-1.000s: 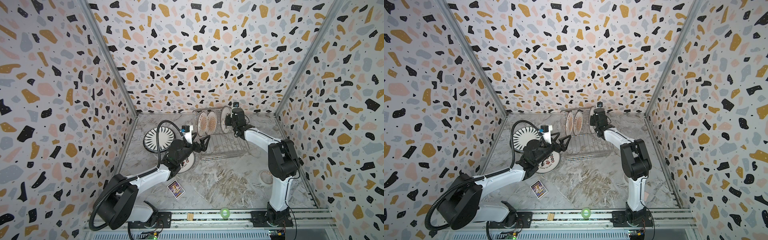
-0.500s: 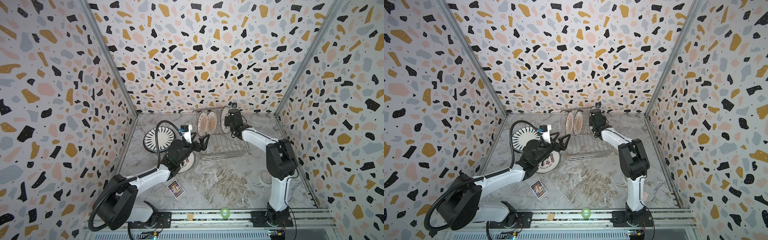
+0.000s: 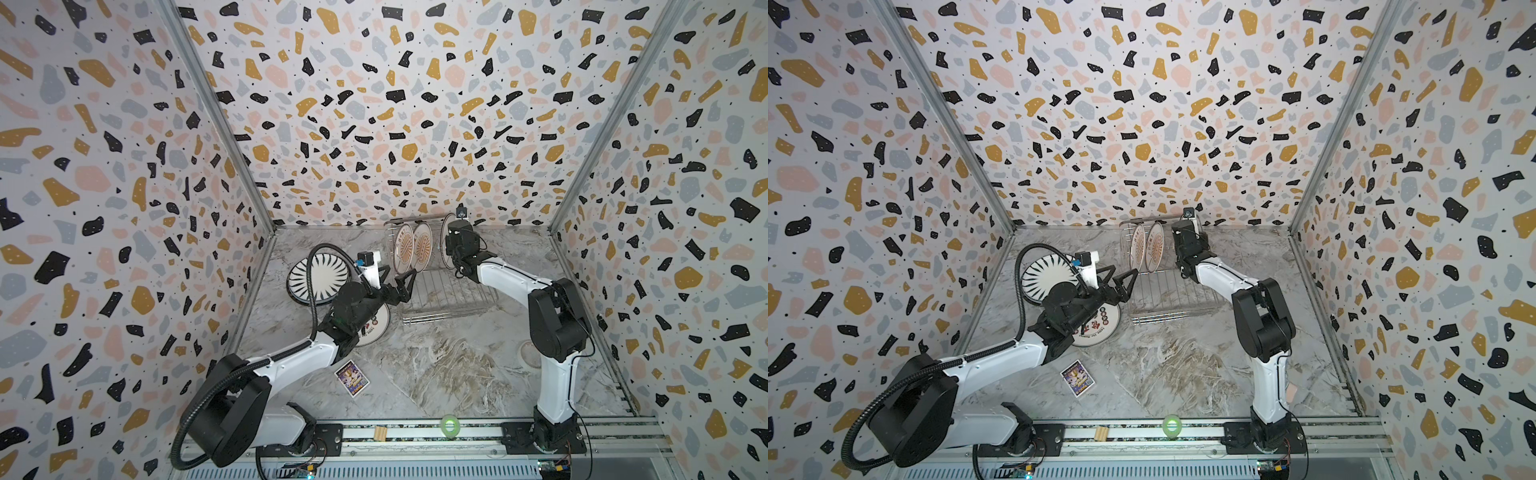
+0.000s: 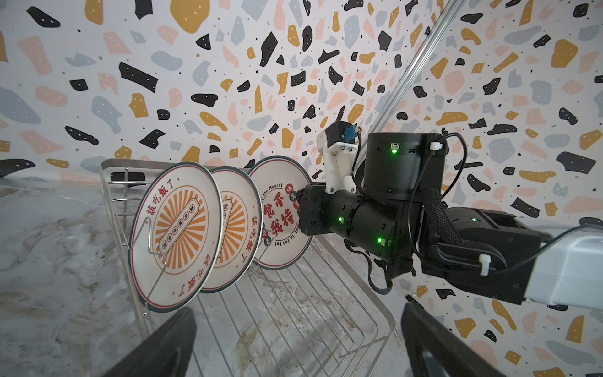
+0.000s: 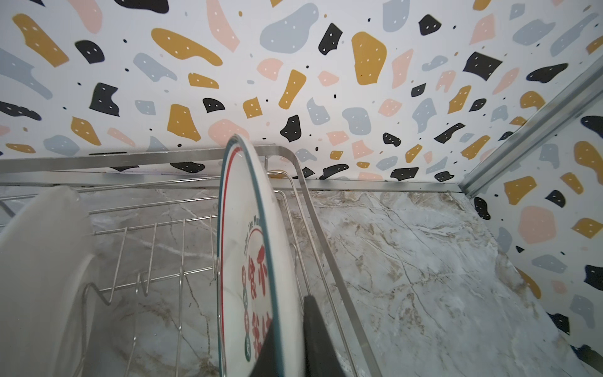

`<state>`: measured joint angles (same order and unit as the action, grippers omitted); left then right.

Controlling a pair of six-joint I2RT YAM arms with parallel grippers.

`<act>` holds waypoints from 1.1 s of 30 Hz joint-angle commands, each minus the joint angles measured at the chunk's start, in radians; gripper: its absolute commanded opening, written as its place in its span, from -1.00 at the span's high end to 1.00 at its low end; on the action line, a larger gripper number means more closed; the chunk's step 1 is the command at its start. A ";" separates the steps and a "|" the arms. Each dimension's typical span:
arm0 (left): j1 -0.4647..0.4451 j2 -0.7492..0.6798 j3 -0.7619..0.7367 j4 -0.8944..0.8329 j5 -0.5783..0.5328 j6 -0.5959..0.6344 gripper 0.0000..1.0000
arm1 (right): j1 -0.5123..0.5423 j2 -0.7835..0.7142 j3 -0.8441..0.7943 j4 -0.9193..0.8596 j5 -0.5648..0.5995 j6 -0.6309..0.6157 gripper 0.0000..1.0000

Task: Unload the plates from the dish rack
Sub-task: 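Close the right gripper on the red-lettered plate rim and lift it out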

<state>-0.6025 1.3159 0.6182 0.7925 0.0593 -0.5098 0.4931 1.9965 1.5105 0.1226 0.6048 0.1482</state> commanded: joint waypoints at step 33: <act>-0.004 -0.059 -0.070 0.149 -0.054 -0.082 -0.99 | 0.057 -0.670 -0.540 0.334 0.006 -0.036 0.93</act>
<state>-0.6025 1.2934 0.5598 0.8841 0.0326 -0.5922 0.5598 1.4162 0.9939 0.3599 0.7097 0.0479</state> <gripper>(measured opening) 0.997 0.107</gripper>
